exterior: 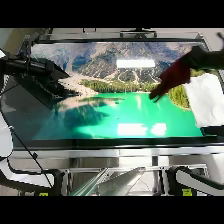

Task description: Fold the shirts.

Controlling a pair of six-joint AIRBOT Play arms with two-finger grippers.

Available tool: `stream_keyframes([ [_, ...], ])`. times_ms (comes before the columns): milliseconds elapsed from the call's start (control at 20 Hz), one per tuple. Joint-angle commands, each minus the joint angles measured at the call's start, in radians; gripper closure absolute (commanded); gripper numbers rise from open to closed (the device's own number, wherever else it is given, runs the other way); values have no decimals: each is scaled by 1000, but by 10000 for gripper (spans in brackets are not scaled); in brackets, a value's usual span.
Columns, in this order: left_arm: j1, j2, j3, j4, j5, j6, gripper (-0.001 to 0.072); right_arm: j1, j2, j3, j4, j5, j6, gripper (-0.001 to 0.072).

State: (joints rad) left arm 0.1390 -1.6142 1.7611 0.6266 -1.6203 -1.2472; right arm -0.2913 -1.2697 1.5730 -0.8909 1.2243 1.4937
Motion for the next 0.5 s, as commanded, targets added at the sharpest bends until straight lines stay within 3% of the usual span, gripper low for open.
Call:
stream_keyframes([
  [0, 0, 1, -60, -2, 5, -3, 704, -191, 88, -41, 22, 9, -76, 692],
  [100, -2, 0, -64, -2, 17, -3, 704, -250, 56, -41, 103, -60, -145, 691],
  [300, -2, 1, -63, -29, 48, -3, 705, -291, -89, 8, 316, -407, -347, 691],
  [450, -2, 1, -63, -29, 53, -3, 705, -311, -253, 245, 408, -377, -391, 690],
])
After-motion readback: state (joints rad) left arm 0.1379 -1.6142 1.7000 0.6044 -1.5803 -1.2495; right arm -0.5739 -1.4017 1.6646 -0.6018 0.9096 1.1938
